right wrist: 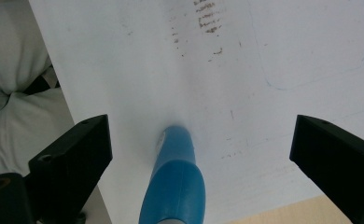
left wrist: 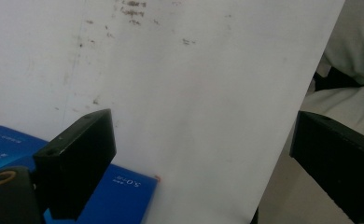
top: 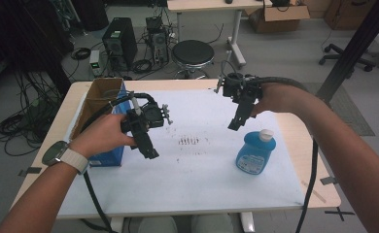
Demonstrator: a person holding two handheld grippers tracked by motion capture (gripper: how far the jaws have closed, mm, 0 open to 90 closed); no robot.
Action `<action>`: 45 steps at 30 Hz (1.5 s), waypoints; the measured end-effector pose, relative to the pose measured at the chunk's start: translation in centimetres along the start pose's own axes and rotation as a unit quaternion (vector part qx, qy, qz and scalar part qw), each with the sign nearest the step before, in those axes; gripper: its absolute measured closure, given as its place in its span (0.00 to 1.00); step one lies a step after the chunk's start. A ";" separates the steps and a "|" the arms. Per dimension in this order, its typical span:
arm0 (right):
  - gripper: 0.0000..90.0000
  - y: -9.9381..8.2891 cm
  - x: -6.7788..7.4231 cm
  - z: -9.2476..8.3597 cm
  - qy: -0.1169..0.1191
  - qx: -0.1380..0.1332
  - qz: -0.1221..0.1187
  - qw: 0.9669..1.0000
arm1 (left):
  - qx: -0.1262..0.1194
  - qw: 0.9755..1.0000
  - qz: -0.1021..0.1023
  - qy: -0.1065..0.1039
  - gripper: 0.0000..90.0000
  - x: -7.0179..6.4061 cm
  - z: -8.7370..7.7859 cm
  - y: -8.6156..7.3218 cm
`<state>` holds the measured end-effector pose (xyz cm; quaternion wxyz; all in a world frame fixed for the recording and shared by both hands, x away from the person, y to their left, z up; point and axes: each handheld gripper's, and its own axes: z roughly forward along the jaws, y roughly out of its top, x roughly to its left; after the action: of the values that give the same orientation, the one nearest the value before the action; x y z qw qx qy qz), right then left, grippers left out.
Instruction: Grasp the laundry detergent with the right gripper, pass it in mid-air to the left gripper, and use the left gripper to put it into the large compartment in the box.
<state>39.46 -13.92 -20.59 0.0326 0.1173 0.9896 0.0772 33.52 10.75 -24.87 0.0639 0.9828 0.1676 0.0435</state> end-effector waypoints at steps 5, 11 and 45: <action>0.06 -0.2 0.2 -0.4 -0.003 -0.001 0.004 1.000 | 0.003 1.000 0.000 0.002 0.08 0.0 0.0 0.0; 0.06 -0.6 0.3 -0.9 -0.004 -0.005 0.009 1.000 | -0.002 1.000 -0.003 0.003 0.08 0.0 0.0 -0.1; 0.05 -7.1 1.9 -3.4 0.007 -0.022 0.069 0.997 | -0.008 1.000 -0.007 0.011 0.08 -0.4 -0.2 0.0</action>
<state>35.77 -20.77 -18.49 0.0231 0.1836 0.9774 0.1021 33.15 10.65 -24.73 0.0699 0.9806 0.1748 0.0553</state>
